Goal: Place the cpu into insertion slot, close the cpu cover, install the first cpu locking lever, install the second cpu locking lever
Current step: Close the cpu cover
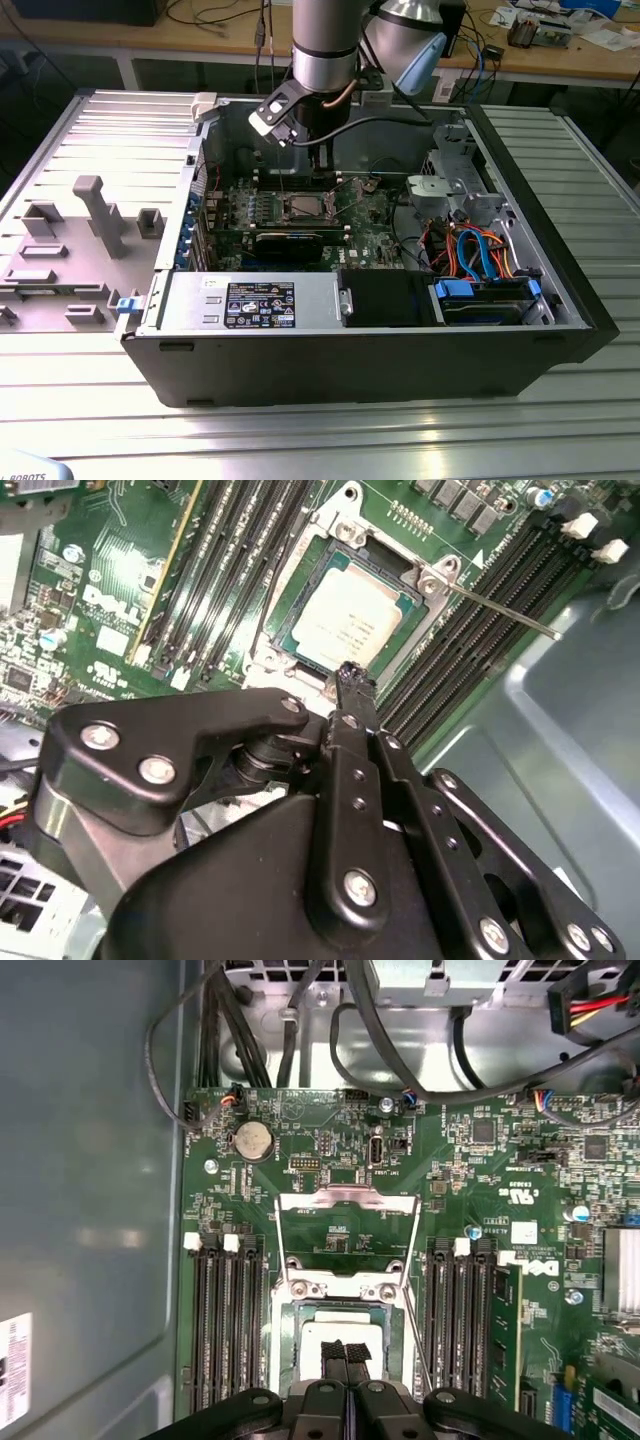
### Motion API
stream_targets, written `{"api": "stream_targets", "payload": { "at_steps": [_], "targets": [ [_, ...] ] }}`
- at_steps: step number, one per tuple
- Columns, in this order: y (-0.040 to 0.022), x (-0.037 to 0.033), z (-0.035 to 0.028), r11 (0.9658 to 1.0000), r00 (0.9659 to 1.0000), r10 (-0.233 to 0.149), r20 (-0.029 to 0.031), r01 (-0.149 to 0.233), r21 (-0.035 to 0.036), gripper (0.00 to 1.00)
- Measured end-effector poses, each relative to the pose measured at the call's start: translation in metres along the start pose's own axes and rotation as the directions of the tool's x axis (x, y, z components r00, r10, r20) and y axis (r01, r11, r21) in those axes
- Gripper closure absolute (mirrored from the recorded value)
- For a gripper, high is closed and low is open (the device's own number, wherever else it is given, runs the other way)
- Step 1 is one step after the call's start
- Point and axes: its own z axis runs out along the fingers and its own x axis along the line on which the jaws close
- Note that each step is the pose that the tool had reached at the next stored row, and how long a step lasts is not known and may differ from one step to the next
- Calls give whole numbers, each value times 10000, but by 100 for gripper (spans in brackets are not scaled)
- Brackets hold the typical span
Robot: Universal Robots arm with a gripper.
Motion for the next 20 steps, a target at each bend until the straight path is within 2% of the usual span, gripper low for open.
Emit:
{"api": "stream_targets", "payload": {
  "at_steps": [2,9,14,18,20],
  "targets": [
    [1,1,-26,10000,10000,0,-1,0,0,89],
    [15,0,-30,10000,10000,-3,2,3,3,89],
    [122,-2,-26,10000,10000,0,0,0,2,89],
    [142,-2,-27,10000,10000,0,-1,0,2,89],
    [143,-1,-50,10000,10000,0,0,0,2,89]
  ]
}}
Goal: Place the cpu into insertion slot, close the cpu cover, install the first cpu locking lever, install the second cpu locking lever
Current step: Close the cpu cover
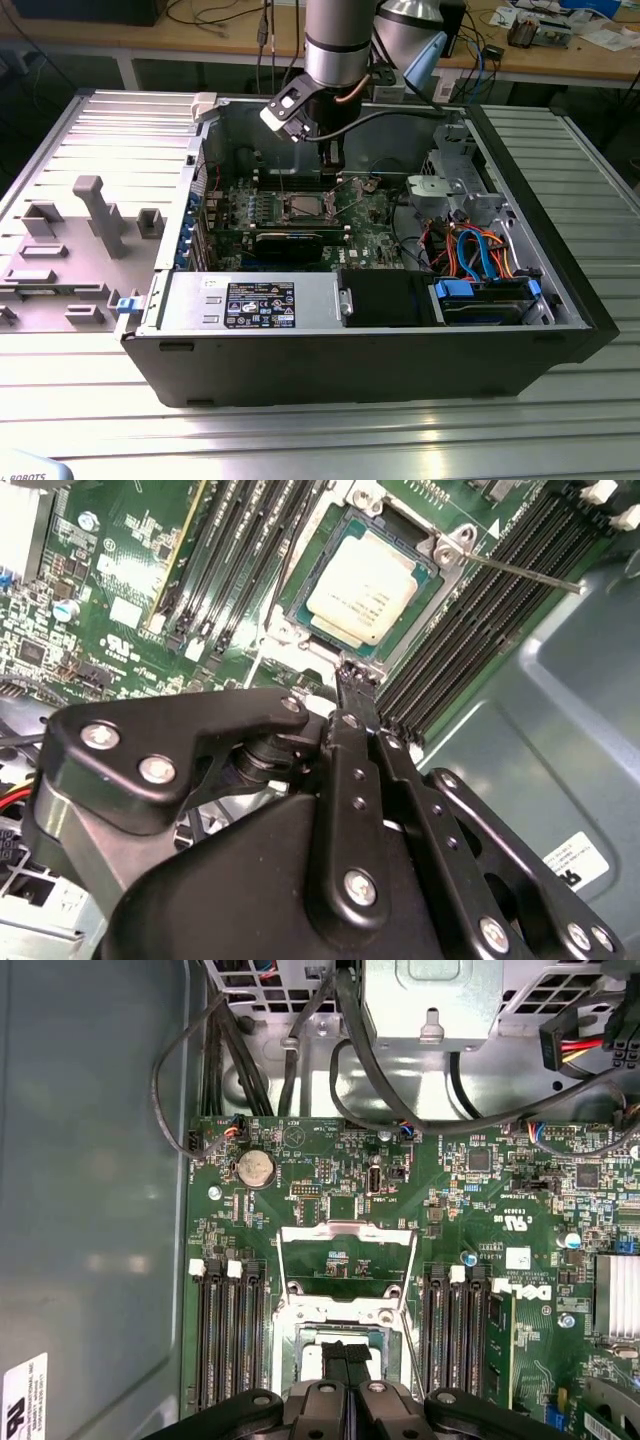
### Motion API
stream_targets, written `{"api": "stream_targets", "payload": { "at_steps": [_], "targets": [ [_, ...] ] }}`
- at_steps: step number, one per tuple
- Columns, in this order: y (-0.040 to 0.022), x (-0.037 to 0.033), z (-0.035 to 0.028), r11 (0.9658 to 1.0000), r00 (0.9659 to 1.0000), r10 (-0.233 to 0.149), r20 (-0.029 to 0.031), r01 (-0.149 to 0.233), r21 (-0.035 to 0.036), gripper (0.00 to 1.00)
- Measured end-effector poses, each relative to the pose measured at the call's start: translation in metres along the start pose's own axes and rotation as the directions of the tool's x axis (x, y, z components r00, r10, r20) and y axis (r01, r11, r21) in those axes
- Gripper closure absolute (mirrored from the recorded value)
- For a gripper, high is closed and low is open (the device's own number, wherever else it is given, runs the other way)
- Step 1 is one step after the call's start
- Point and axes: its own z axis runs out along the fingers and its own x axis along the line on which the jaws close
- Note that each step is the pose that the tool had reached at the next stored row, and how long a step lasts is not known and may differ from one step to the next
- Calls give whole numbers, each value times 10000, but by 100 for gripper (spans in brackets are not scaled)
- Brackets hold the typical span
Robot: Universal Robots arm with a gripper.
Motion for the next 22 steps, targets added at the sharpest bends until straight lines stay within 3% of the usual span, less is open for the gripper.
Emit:
{"api": "stream_targets", "payload": {
  "at_steps": [4,7,22],
  "targets": [
    [13,0,-13,10000,10000,-3,-1,3,0,89],
    [73,-2,-12,10000,10000,-1,0,1,1,89],
    [82,-2,-12,10000,10000,-1,0,1,0,89]
  ]
}}
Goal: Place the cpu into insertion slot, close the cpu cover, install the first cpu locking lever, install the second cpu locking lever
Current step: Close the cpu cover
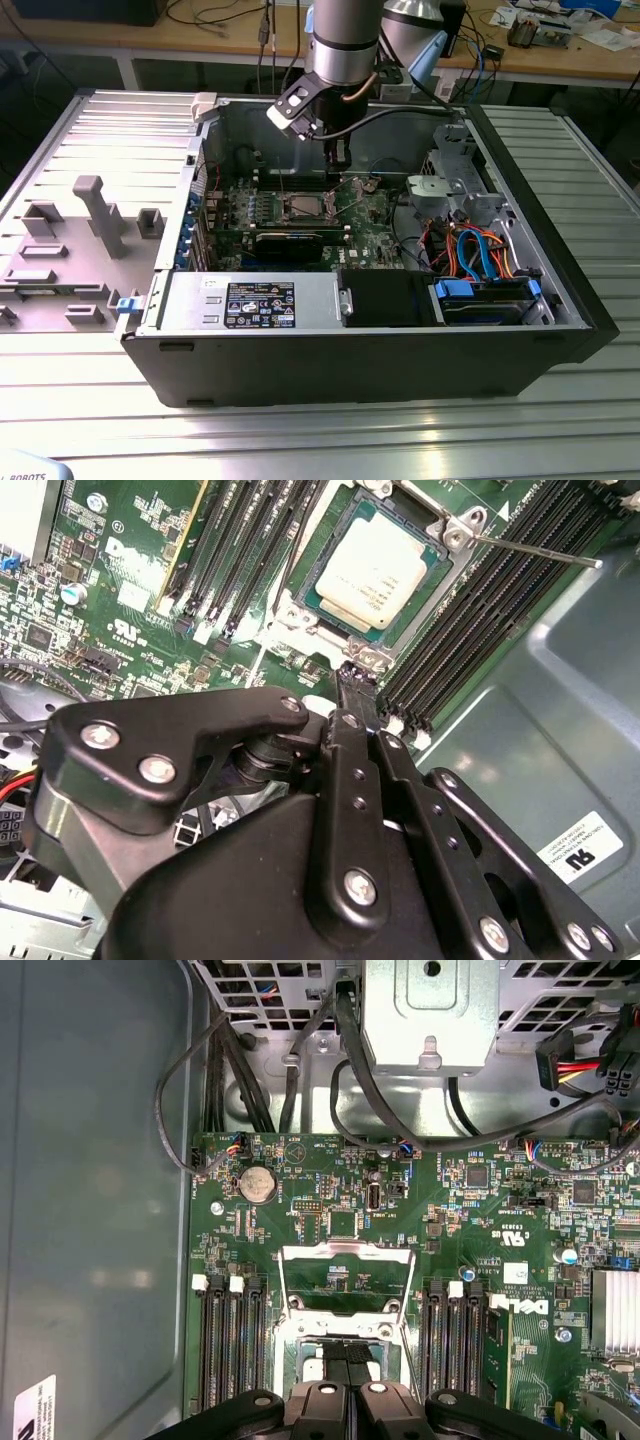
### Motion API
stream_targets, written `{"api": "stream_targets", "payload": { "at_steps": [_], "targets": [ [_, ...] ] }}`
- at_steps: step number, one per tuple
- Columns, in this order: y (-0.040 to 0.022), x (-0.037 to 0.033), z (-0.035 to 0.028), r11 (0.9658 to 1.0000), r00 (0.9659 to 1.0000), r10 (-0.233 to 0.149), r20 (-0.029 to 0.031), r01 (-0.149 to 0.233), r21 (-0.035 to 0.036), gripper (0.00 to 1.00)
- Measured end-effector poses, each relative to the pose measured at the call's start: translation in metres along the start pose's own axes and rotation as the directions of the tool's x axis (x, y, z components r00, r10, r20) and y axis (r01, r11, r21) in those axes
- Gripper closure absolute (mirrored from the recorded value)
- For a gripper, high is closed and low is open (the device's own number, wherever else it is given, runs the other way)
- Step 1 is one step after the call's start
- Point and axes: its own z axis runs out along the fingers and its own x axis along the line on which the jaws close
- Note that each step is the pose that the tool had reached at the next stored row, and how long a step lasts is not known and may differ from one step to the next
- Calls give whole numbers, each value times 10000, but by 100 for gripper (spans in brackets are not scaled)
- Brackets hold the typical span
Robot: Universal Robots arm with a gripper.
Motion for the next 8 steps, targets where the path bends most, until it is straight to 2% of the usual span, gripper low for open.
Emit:
{"api": "stream_targets", "payload": {
  "at_steps": [3,5,8],
  "targets": [
    [21,0,1,10000,10000,0,0,0,0,89],
    [91,-3,3,10000,10000,-1,0,1,1,89],
    [150,-5,6,10000,10000,-2,0,2,0,89]
  ]
}}
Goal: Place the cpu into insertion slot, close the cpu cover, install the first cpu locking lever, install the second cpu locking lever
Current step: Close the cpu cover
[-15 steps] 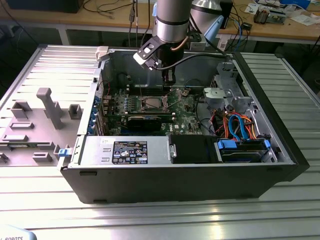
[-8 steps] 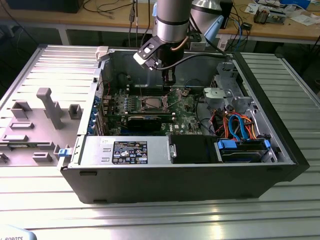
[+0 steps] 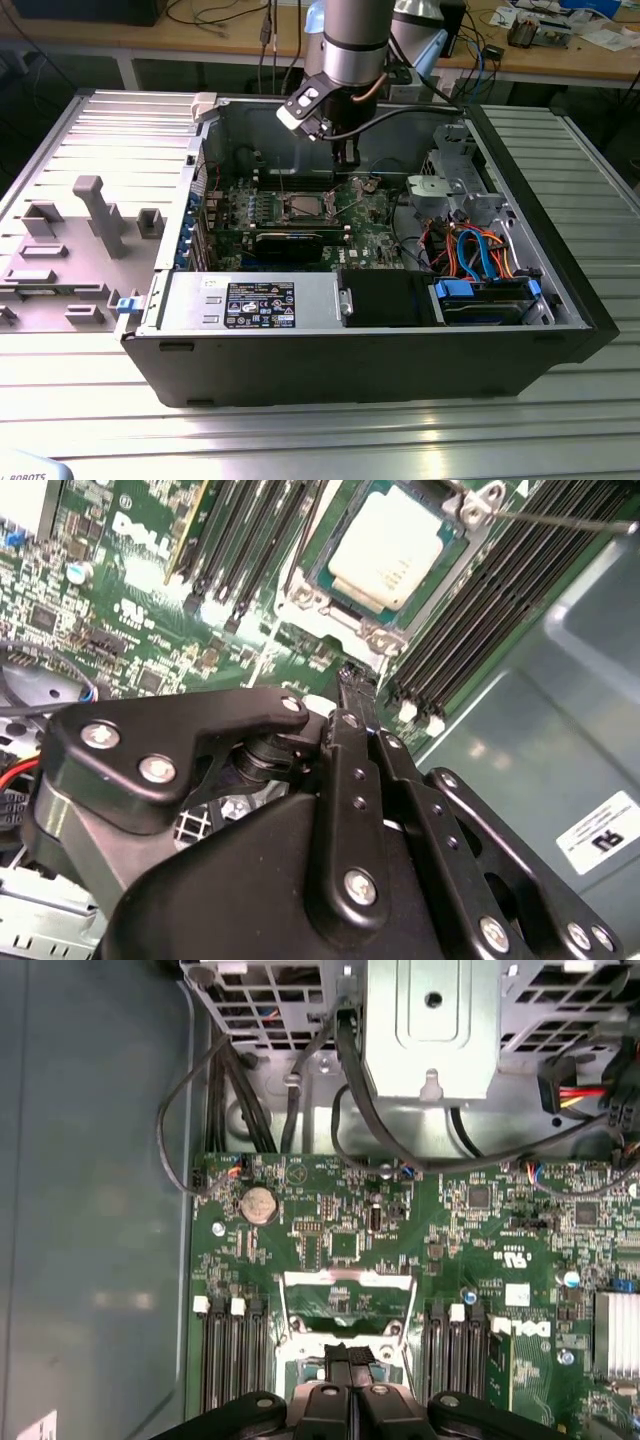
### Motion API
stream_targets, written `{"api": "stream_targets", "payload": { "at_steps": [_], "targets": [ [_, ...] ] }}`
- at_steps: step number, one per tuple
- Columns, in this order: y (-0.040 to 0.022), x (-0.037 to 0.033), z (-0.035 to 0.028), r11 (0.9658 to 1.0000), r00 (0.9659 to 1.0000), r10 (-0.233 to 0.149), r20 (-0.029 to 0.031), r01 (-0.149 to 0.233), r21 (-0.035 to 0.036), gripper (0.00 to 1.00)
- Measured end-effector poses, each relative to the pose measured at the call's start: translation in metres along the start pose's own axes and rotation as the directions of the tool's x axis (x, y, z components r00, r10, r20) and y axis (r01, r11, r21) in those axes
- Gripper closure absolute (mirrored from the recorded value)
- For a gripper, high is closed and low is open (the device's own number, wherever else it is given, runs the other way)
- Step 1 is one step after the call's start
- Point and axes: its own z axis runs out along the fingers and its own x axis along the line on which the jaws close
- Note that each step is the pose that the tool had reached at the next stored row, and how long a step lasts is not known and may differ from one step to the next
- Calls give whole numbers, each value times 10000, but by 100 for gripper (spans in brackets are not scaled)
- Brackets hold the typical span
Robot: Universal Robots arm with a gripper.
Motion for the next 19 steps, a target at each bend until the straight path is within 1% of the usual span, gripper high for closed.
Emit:
{"api": "stream_targets", "payload": {
  "at_steps": [5,16,19],
  "targets": [
    [76,-2,4,10000,10000,1,0,-1,0,89],
    [85,-3,5,10000,10000,0,0,0,0,89],
    [98,-3,6,10000,10000,1,0,-1,0,89]
  ]
}}
